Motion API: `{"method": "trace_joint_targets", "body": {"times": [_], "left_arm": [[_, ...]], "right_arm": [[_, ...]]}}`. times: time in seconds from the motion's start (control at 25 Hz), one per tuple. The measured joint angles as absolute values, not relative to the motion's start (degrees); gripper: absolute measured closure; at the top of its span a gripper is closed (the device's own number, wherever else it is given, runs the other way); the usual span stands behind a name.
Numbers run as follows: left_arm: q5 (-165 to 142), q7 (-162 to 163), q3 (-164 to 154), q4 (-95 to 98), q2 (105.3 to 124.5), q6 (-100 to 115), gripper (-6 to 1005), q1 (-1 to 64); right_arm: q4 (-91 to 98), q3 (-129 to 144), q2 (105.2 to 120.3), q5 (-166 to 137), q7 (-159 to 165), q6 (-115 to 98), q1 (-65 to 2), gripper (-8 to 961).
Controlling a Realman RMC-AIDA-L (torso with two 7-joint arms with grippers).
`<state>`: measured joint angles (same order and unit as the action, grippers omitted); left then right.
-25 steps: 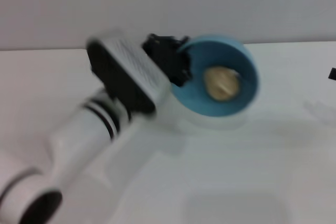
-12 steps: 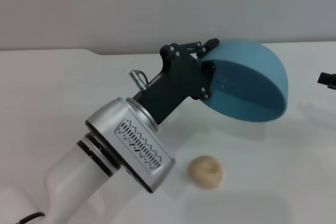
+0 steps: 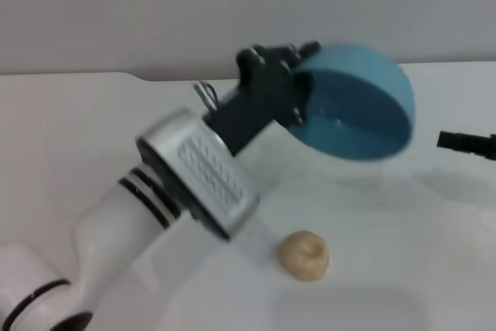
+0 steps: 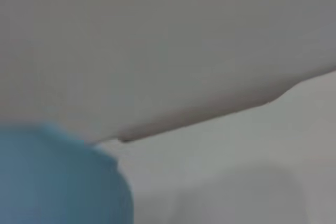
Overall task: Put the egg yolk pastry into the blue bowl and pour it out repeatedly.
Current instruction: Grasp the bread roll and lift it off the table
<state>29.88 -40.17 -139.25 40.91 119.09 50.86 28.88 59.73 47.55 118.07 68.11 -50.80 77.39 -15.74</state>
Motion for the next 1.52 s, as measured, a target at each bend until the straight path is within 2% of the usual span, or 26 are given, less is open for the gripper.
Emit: {"method": "trace_joint_targets", "body": {"times": [0.48,0.96,1.28,1.52], "left_arm": [[43.29,-39.76,-127.41,51.54,118.66,26.45,998,27.93],[51.62,-39.43,-101.34,52.31,118.26,-19.85,999,36.48],[50.52,-37.44,-92.12,51.34,117.98,-35.38,999,38.69],[45.98,-33.44,-88.79,51.31,117.95,-42.52,999,39.68]], "right_arm": [[63.06,57.75,118.21,61.95,-50.26,78.88,-18.05,605],[63.34,69.71,118.36,52.36,-41.25,79.56,-26.8,618],[57.91,76.27,118.38,51.05,-38.55,79.56,-33.49,626],[56.5,79.47,118.48,47.23,-36.26,79.26,-35.31,633]]}}
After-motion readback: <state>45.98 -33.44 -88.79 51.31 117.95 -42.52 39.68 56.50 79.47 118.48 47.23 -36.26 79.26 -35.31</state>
